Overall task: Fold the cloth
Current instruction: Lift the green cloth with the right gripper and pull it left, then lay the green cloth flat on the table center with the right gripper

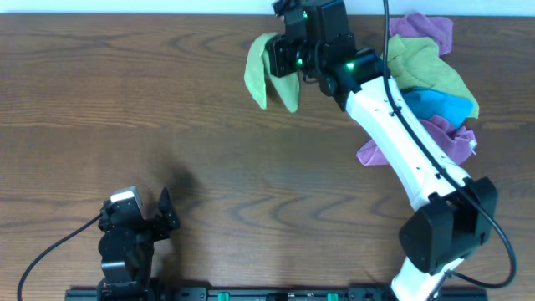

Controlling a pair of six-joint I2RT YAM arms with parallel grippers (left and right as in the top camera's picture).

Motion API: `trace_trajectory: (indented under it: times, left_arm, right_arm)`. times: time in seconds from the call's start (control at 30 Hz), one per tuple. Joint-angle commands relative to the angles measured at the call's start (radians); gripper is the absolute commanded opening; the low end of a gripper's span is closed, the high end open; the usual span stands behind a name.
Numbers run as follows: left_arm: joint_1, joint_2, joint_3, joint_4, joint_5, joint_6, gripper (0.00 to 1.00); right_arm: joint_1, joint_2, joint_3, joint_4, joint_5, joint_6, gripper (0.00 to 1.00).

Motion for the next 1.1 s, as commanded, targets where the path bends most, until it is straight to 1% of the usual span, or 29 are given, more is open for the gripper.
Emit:
trace_trajectory:
  times: [0.0, 0.03, 0.07, 0.1, 0.17, 0.23, 0.27, 0.3, 0.37, 0.4, 0.43, 0.53, 0.6, 0.67, 0.8, 0.93, 1.07]
  left_arm:
    - [0.004, -0.005, -0.015, 0.002, -0.018, 0.021, 0.95]
    - [0.004, -0.005, -0.015, 0.002, -0.018, 0.021, 0.95]
    - [0.004, -0.005, -0.015, 0.002, -0.018, 0.021, 0.95]
    - [0.004, -0.005, -0.015, 0.002, -0.018, 0.021, 0.95]
    - [0.004, -0.005, -0.015, 0.002, -0.018, 0.021, 0.95]
    - [0.004, -0.005, -0.015, 0.002, -0.018, 0.021, 0.96]
    - [0.004, -0.005, -0.015, 0.002, -0.018, 0.021, 0.95]
    - [0.004, -0.005, -0.015, 0.002, -0.018, 0.021, 0.95]
    - [0.004, -0.005, -0.015, 0.002, -0.018, 0.021, 0.95]
    - [0.004, -0.005, -0.015, 0.002, -0.018, 0.021, 0.95]
    - [0.004, -0.005, -0.015, 0.002, -0.018, 0.021, 0.95]
    - [0.004, -0.005, -0.015, 0.002, -0.018, 0.021, 0.95]
    - [0.004, -0.005, -0.015, 0.002, -0.018, 0.021, 0.96]
    - [0.004, -0.005, -0.015, 0.002, -0.018, 0.021, 0.96]
    - [0.004, -0.005, -0.015, 0.002, -0.018, 0.021, 0.95]
    - [0.004, -0.005, -0.015, 0.002, -0.018, 0.021, 0.95]
    - [0.004, -0.005, -0.015, 0.002, -0.018, 0.021, 0.95]
  right_arm:
    - [0.072, 0.013, 0.01, -0.14, -0.219, -0.009, 0.02]
    - [0.096, 0.018, 0.01, -0.196, -0.235, -0.025, 0.09]
    - [0.123, 0.019, 0.01, -0.258, -0.244, -0.069, 0.29]
    - [0.143, 0.019, 0.01, -0.308, -0.241, -0.119, 0.4]
    - [0.177, 0.019, 0.01, -0.38, -0.201, -0.215, 0.73]
    - [0.19, 0.019, 0.01, -0.403, -0.101, -0.217, 0.73]
    - [0.19, 0.019, 0.01, -0.417, -0.019, -0.216, 0.79]
    - [0.19, 0.019, 0.01, -0.426, 0.048, -0.212, 0.82]
    - [0.18, 0.029, 0.002, -0.431, 0.215, -0.171, 0.83]
    - [0.165, 0.044, -0.007, -0.427, 0.296, -0.157, 0.86]
    - [0.151, 0.061, -0.008, -0.422, 0.309, -0.158, 0.87]
    - [0.108, 0.121, -0.008, -0.362, 0.311, -0.183, 0.88]
    - [0.067, 0.173, -0.008, -0.292, 0.311, -0.183, 0.88]
    - [0.022, 0.229, -0.008, -0.232, 0.31, -0.183, 0.86]
    - [-0.04, 0.286, -0.008, -0.195, 0.305, -0.183, 0.8]
    - [-0.086, 0.309, -0.008, -0.169, 0.301, -0.184, 0.79]
    - [-0.114, 0.326, -0.008, -0.142, 0.19, -0.231, 0.78]
